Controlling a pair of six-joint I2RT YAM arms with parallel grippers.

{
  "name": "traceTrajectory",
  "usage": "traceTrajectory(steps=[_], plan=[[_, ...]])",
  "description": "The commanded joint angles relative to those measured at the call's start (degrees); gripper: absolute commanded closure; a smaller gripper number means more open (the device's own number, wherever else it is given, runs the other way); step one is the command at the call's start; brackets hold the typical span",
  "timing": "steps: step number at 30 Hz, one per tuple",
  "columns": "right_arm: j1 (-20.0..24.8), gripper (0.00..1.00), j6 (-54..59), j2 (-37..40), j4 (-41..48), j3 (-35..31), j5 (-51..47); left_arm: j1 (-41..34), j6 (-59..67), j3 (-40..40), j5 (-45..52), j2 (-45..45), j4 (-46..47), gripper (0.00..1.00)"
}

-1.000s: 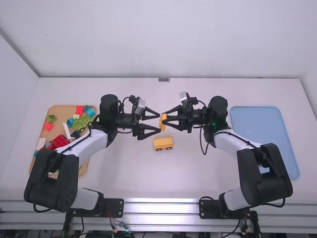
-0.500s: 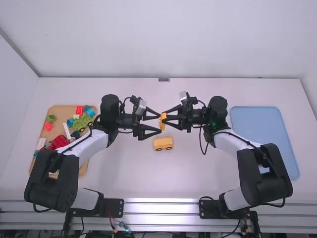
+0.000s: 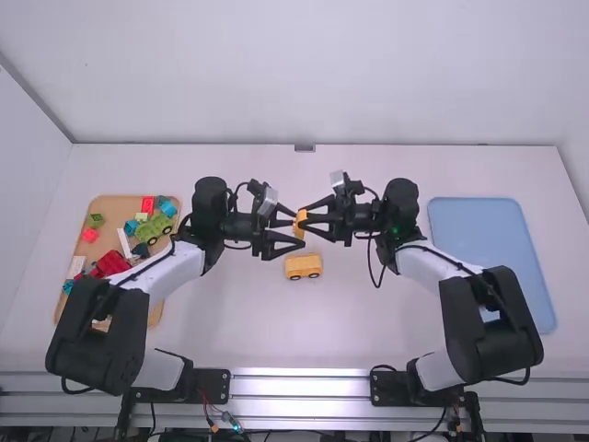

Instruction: Assemble lego blocks to make yellow taxi

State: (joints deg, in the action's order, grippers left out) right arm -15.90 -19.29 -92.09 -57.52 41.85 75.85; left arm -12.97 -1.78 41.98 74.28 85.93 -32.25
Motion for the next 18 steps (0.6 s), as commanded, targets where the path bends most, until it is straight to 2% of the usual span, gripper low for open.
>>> traceTrajectory(steps=[1,5,6,8,13,16,18], plan=[[0.11,0.85,0.26,-0.59,-0.31,1.64,0.37,-0.28,0.11,-0.15,-0.17,0.17,-0.15,0.3],[0.11,0.85,0.24,-0.59,-0.33,1.64,0.39,-0.15,0.04,-0.15,-0.15,0.17,-0.15,0.45],[0.11,0.85,0.24,-0.59,-0.33,1.64,0.39,-0.15,0.04,-0.15,-0.15,0.17,-0.15,0.45],[0.11,0.85,0.26,-0.59,-0.31,1.64,0.37,-0.57,0.09,-0.15,-0.22,0.17,-0.2,0.56],[-0.37,0.85,0.28,-0.59,-0.33,1.64,0.37,-0.46,0.11,-0.15,-0.2,0.17,-0.35,0.65],[-0.72,0.83,0.28,-0.59,-0.33,1.64,-0.37,-0.42,0.07,-0.15,-0.17,0.17,-0.37,0.79],[-0.55,0.8,0.31,-0.59,-0.33,1.64,-0.52,-0.68,0.07,-0.15,-0.2,0.17,-0.35,0.81]])
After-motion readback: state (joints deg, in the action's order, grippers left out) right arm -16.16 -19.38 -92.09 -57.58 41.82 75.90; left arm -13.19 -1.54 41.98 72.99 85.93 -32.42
